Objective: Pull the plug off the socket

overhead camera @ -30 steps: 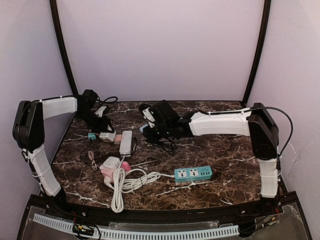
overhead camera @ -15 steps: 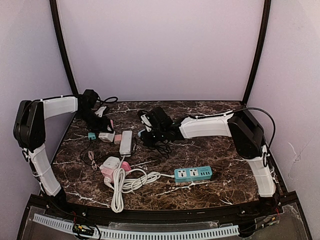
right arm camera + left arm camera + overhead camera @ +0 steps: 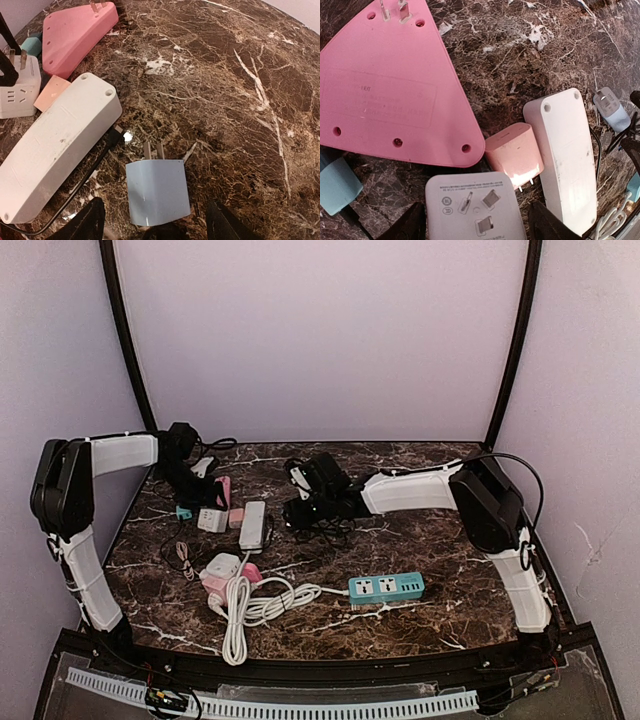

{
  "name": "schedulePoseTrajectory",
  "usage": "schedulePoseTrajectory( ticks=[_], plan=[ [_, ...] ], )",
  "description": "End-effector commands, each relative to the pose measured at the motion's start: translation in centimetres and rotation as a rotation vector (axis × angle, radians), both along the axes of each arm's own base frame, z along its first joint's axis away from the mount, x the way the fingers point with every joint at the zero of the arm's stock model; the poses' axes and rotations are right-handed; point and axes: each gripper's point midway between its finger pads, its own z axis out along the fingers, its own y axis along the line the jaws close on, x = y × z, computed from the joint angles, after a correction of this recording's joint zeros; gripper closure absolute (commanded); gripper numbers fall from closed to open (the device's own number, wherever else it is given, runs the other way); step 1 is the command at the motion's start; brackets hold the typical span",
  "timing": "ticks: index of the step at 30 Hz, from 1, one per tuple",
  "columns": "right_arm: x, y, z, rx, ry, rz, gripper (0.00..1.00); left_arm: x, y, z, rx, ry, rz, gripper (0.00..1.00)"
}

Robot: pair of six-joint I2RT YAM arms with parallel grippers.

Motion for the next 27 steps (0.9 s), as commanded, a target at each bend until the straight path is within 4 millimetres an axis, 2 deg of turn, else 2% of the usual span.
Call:
schedulePoseTrajectory(
  ticks=[1,6,9,13,16,21,24,27],
  plan=[
    [0.6,0.3,0.2,0.011,-0.028,0.001,0.26,0.0,0.2,0.3,0.009,0.008,-0.007,0.3],
    [1.0,-0.2,1.7,-0.001,-0.084,0.001,0.1,0.0,0.2,0.4,0.013,0.006,-0.008,0.22],
    [1.2,-0.6,3.2,-0.005,-0.123,-0.004,0.05,0.1,0.7,0.7,0.04,-0.004,0.008,0.19],
    [1.1,-2.0,7.1,0.034,-0.195,-0.039,0.03,0.8,2.4,3.6,0.108,-0.135,0.061,0.09],
    [0.2,-3.0,10.3,0.088,-0.239,-0.036,0.03,1.3,3.0,5.8,0.125,-0.241,0.085,0.03],
    [-3.1,-5.0,14.1,0.131,-0.275,0.032,0.03,1.2,2.7,9.0,0.088,-0.357,0.08,0.01],
    [-6.1,-6.3,14.6,0.141,-0.253,0.107,0.03,0.9,1.8,10.4,0.02,-0.38,0.086,0.03],
    [-9.0,-7.8,14.7,0.15,-0.22,0.155,0.04,0.3,-0.2,12.9,-0.148,-0.391,0.121,0.05]
  ],
)
